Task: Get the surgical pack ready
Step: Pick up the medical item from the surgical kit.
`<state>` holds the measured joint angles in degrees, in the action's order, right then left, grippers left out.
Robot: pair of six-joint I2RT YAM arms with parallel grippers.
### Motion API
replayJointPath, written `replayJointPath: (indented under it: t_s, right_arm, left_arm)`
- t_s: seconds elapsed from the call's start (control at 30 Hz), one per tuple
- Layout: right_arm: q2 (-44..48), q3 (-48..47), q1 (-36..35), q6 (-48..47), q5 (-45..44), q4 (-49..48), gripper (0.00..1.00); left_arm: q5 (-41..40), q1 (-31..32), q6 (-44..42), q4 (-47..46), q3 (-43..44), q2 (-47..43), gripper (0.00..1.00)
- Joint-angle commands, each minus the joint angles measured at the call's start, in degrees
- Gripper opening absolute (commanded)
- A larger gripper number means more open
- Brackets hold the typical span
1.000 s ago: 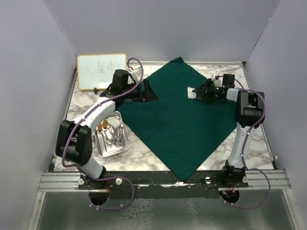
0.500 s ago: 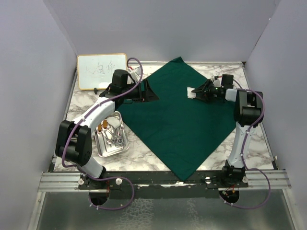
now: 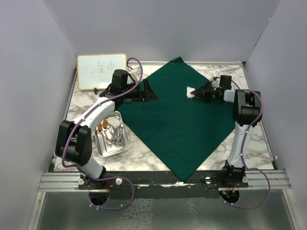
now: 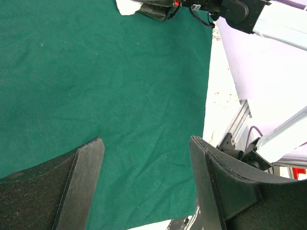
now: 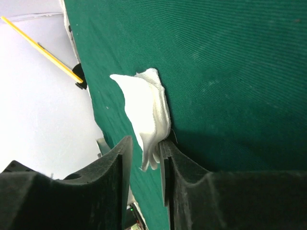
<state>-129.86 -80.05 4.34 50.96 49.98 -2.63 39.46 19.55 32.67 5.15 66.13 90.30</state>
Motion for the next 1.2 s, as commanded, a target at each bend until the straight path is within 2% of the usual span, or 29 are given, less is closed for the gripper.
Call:
replayJointPath:
  t_s: [0.0, 0.23, 0.47, 0.57, 0.67, 0.8, 0.9, 1.17]
  right_arm:
    - [-0.63, 1.37, -0.47, 0.34, -1.34, -1.68, 0.27]
    - [2.36, 0.86, -0.47, -0.27, -1.0, -1.93, 0.01]
    - [9.98, 3.12, -0.48, -5.06, 0.24, -1.14, 0.01]
    - [15.17, 6.18, -0.47, -8.23, 1.77, -0.73, 0.01]
    - [20.47, 10.23, -0.47, -8.23, 4.2, -1.91, 0.01]
    - [26.85, 16.09, -1.58, -2.48, 11.51, -10.19, 0.01]
    - [31.91, 17.98, -4.45, 0.63, 12.81, -12.64, 0.01]
    - [38.89, 23.56, -14.84, 18.06, 13.21, -30.86, 0.01]
  left_arm:
    - [1.32, -0.25, -0.06, -1.37, -0.49, -1.8, 0.75]
    - [0.93, -0.28, -0.19, -1.37, -0.61, -1.86, 0.75]
    - [0.31, -0.31, -0.37, -1.73, -0.77, -1.92, 0.75]
    - [-0.42, -0.45, 2.07, -3.33, -1.49, -2.46, 0.76]
    - [0.03, -0.41, 9.63, -11.69, -5.19, -4.27, 0.78]
    - [2.36, -0.2, 24.96, -26.91, -12.0, -6.5, 0.79]
    - [1.23, 0.75, 33.69, -34.57, -15.78, -8.6, 0.8]
    - [-3.87, 2.27, 44.17, -38.29, -19.25, -13.54, 0.83]
